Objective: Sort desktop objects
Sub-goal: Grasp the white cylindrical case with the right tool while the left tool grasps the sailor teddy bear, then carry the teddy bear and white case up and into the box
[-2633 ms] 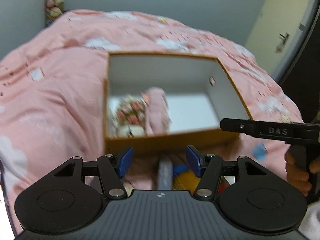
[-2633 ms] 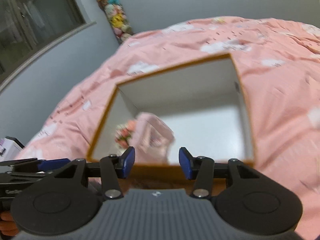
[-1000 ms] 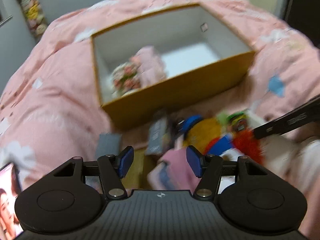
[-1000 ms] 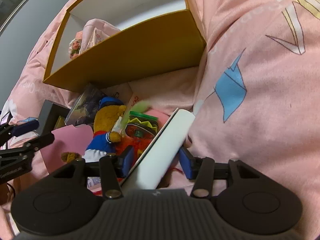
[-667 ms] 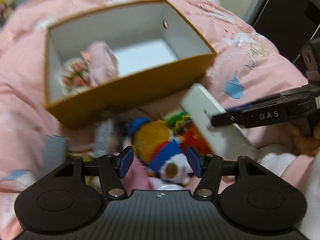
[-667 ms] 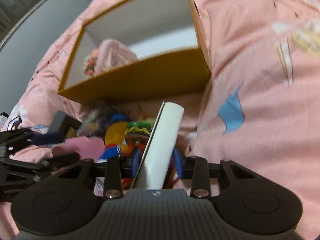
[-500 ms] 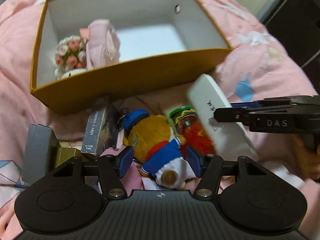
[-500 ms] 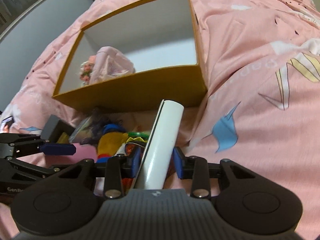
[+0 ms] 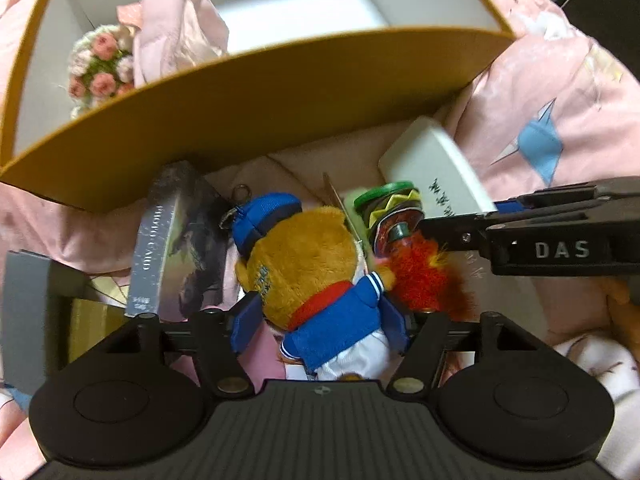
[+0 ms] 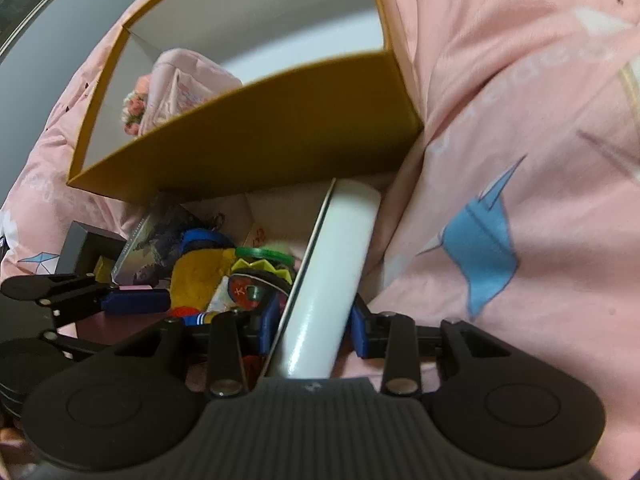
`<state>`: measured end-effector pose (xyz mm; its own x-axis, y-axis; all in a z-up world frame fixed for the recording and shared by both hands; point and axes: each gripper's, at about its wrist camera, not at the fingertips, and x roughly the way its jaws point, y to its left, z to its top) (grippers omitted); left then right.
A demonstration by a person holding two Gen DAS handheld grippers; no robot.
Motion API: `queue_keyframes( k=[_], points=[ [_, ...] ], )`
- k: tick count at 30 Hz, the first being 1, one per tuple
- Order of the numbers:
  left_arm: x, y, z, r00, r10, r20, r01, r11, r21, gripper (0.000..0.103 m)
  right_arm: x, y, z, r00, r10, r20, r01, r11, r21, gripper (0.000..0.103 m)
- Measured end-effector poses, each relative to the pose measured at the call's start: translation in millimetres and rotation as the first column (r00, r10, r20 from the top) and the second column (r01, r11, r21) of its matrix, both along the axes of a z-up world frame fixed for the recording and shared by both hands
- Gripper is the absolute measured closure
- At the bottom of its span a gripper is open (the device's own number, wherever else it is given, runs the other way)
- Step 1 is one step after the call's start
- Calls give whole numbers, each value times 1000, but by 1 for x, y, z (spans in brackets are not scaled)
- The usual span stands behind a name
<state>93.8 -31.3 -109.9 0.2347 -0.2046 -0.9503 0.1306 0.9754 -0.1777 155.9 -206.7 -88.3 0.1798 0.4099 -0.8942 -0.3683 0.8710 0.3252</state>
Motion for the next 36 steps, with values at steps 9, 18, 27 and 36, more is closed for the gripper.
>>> queue_keyframes(
  k=[9, 18, 27, 36],
  points=[
    [-16, 12, 7, 996, 58, 67, -54, 997, -51, 48, -11, -9, 12, 1000, -13, 25, 12, 999, 47, 65],
    [-35, 44, 35, 963, 183, 200, -154, 976, -151, 62, -24, -17, 44, 995, -15, 100, 3, 993, 121, 70],
    [-39, 62, 64, 920, 257, 295, -190, 953, -237, 63, -24, -21, 69, 983, -20, 185, -12, 985, 170, 71],
    [-49, 63, 81, 900, 262, 347, -168, 946, -277, 63, -25, -23, 83, 975, -14, 222, -29, 981, 193, 72]
  ],
)
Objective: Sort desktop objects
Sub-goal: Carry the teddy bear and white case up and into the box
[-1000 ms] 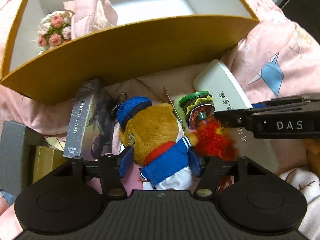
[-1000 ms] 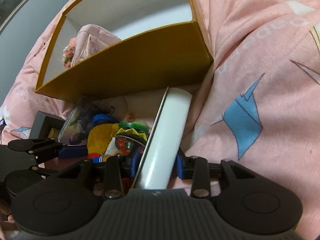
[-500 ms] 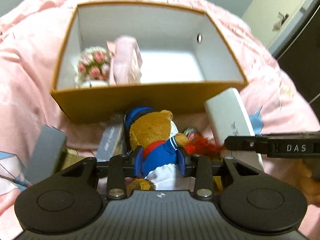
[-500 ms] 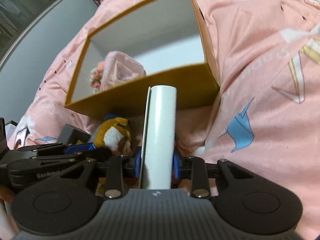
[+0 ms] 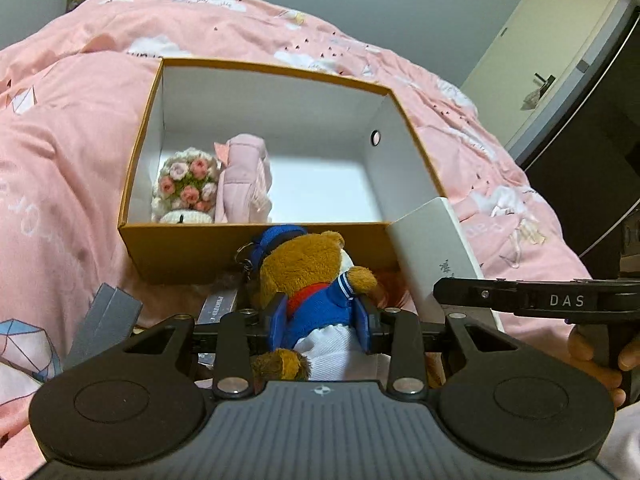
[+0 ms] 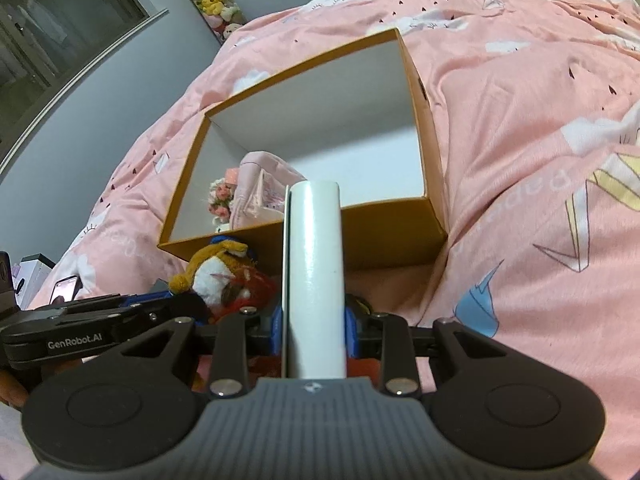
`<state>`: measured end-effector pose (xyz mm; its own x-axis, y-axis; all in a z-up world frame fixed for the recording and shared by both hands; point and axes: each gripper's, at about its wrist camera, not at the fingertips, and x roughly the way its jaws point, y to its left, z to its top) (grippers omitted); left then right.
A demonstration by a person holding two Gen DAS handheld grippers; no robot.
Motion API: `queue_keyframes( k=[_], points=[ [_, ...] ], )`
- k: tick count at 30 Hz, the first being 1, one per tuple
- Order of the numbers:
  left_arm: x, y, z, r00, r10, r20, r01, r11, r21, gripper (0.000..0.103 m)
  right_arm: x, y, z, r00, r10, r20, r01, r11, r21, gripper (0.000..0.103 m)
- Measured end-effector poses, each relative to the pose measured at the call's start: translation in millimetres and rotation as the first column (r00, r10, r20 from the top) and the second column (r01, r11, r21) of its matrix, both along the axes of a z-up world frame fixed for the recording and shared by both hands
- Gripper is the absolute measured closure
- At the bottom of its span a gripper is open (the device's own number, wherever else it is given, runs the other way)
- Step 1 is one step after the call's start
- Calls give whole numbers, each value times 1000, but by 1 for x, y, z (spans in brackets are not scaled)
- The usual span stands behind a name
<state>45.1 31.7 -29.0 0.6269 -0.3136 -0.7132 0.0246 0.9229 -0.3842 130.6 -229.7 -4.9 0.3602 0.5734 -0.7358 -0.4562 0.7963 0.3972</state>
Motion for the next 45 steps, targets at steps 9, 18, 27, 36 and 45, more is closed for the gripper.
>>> queue_keyframes(
  k=[9, 18, 27, 36, 45],
  points=[
    [-4, -1, 31, 993, -9, 117, 6, 1000, 25, 63, 2, 1, 25, 997, 18, 75, -20, 999, 28, 72],
    [28, 2, 62, 977, -17, 212, 4, 998, 60, 64, 36, 14, 51, 993, -19, 116, 4, 992, 123, 72],
    [82, -6, 56, 970, -57, 236, 30, 993, 113, 64, 78, 45, 62, 978, -58, 200, 40, 995, 94, 72],
    [112, -28, -3, 984, -126, 122, 89, 959, 270, 64, 133, 72, 7, 982, -95, 164, 109, 991, -81, 72],
    [116, -37, -26, 982, -176, 72, 140, 924, 355, 64, 134, 97, -16, 969, -44, 242, 107, 961, -256, 72]
  ],
)
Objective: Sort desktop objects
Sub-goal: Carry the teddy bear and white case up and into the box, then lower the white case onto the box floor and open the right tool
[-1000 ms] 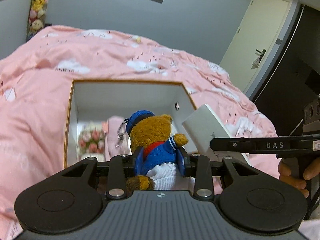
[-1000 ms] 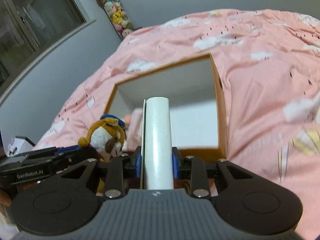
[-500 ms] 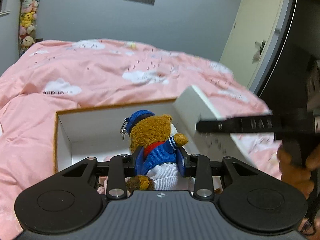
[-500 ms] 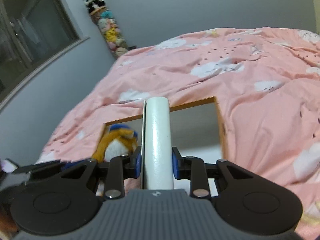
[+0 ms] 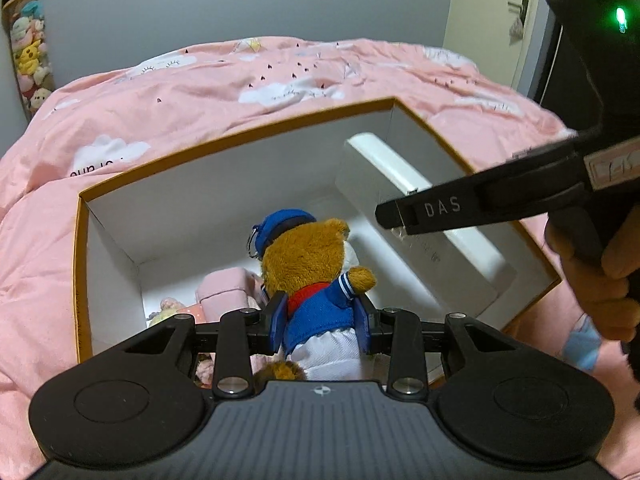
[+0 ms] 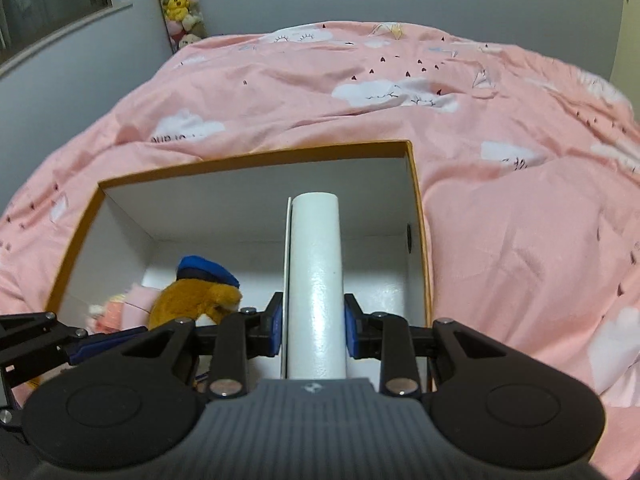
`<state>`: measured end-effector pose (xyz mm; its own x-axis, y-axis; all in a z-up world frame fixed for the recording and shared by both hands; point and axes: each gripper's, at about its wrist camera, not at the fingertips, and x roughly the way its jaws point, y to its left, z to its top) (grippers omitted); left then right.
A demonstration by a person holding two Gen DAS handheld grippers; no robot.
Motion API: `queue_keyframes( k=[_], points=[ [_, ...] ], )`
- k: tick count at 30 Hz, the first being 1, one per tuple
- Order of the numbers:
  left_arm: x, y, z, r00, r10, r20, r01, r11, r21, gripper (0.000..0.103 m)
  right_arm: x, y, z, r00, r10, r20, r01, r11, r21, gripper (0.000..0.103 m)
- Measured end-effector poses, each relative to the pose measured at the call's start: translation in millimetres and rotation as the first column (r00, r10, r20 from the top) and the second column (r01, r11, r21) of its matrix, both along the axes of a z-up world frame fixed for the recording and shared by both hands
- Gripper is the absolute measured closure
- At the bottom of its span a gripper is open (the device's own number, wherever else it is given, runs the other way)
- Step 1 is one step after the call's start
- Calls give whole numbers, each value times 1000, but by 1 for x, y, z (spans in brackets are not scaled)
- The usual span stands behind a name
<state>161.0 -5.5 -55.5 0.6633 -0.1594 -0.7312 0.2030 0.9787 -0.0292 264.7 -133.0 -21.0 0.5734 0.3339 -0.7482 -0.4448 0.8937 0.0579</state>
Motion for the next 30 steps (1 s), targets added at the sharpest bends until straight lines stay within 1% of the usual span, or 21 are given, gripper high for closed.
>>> queue_keyframes(
  k=[2, 3, 5, 7, 11, 16, 22, 30],
  points=[
    [-1, -1, -3, 1000, -6, -6, 6, 1000, 10, 63, -3, 6, -1, 1000, 15, 13, -14, 999, -29, 72],
    [-1, -1, -4, 1000, -10, -10, 10, 1000, 14, 63, -4, 8, -2, 999, 31, 4, -31, 999, -27, 72],
    [1, 0, -7, 1000, -17, -19, 17, 1000, 19, 63, -4, 15, -6, 997, 58, -42, -59, 998, -22, 72],
    [2, 1, -10, 999, -19, -25, 19, 1000, 17, 63, -4, 22, -13, 994, 73, -80, -76, 996, -36, 72],
    [3, 2, -16, 998, -28, -49, 29, 1000, 9, 61, 0, 28, -28, 993, 46, -112, -56, 994, -90, 72],
    [6, 7, -21, 997, -16, -74, 14, 999, -32, 61, 4, 24, -37, 987, 27, -159, -45, 993, -109, 72],
    [4, 10, -21, 997, -9, -75, 6, 999, -42, 61, 1, 25, -36, 988, 32, -151, -51, 991, -120, 71],
    [5, 11, -22, 997, -7, -78, 4, 999, -47, 60, -8, 27, -31, 994, 83, -78, -97, 975, -201, 69]
  ],
)
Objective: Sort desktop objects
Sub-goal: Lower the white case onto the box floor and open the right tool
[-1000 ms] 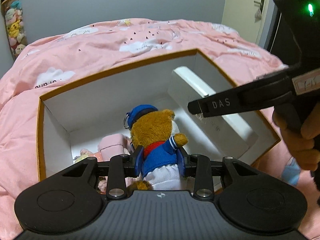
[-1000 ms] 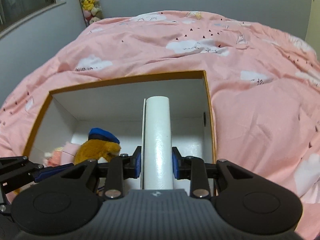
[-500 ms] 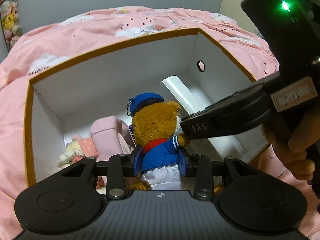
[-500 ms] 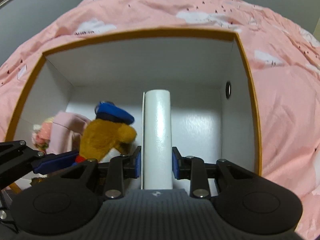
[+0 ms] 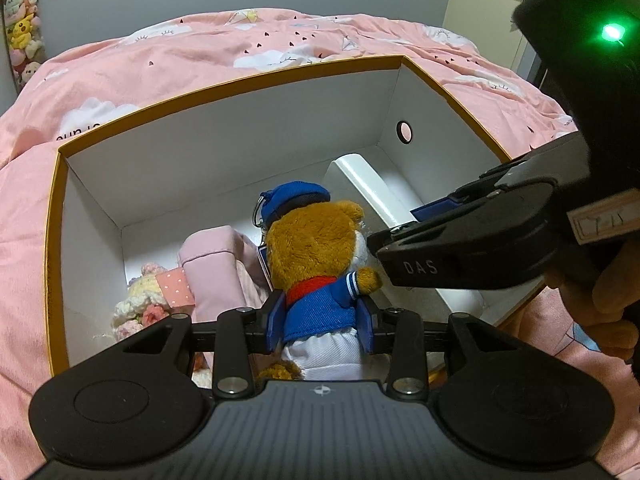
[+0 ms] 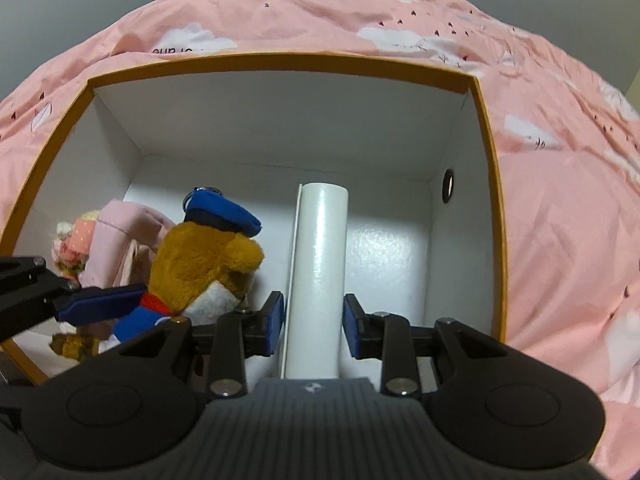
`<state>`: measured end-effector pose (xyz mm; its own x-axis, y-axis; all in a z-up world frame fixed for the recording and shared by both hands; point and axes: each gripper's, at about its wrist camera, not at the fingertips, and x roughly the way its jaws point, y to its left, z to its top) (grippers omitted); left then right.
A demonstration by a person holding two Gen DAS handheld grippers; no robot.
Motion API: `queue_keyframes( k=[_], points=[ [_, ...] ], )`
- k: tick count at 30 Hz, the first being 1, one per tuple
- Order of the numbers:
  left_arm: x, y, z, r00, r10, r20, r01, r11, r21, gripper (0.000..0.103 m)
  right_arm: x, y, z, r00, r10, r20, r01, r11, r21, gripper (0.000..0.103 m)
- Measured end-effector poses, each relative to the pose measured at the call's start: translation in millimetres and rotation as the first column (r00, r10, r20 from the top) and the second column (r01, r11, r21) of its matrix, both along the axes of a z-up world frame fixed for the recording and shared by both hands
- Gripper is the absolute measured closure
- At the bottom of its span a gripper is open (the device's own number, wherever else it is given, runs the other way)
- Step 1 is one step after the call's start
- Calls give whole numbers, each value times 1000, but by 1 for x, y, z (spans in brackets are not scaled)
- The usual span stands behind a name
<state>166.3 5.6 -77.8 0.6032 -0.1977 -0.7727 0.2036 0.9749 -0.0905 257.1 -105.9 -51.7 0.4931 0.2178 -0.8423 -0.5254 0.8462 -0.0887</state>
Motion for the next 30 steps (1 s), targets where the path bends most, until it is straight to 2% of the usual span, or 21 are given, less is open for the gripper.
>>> queue_keyframes(
  k=[5, 9, 10, 11, 14, 19, 23, 26, 29, 30],
  points=[
    [0, 0, 0, 1000, 1, -4, -1, 1000, -5, 60, -12, 4, 6, 994, 80, 75, -74, 994, -83, 65],
    [0, 0, -1, 1000, 1, -4, -1, 1000, -6, 60, -20, 4, 10, 984, 142, 112, -125, 982, -142, 65],
    [-1, 1, -1, 1000, 2, -5, -2, 1000, -6, 60, -21, 4, 10, 979, 158, 125, -137, 977, -163, 62],
    [-1, 1, -1, 1000, 2, -5, -2, 1000, -7, 60, -24, 4, 10, 975, 168, 148, -139, 972, -191, 54],
    [-1, 1, -2, 1000, 4, -5, -4, 1000, -8, 60, -28, -1, 13, 957, 205, 208, -149, 955, -256, 50],
    [-1, 0, -2, 1000, 4, -5, -4, 1000, -9, 60, -27, -5, 13, 943, 256, 214, -191, 940, -284, 58],
    [-2, 1, -2, 1000, 7, -8, -7, 1000, -12, 60, -25, 3, 15, 928, 315, 202, -264, 933, -243, 61],
    [-2, 1, -2, 1000, 10, -8, -11, 1000, -11, 59, -18, 7, 10, 937, 328, 121, -302, 933, -198, 69],
    [-2, 2, -2, 1000, 11, -7, -11, 1000, -16, 59, -6, 7, 2, 952, 303, 32, -296, 945, -143, 81],
    [-2, 2, -2, 1000, 11, -6, -11, 1000, -18, 59, -1, 6, 0, 955, 295, 7, -292, 948, -126, 82]
  ],
)
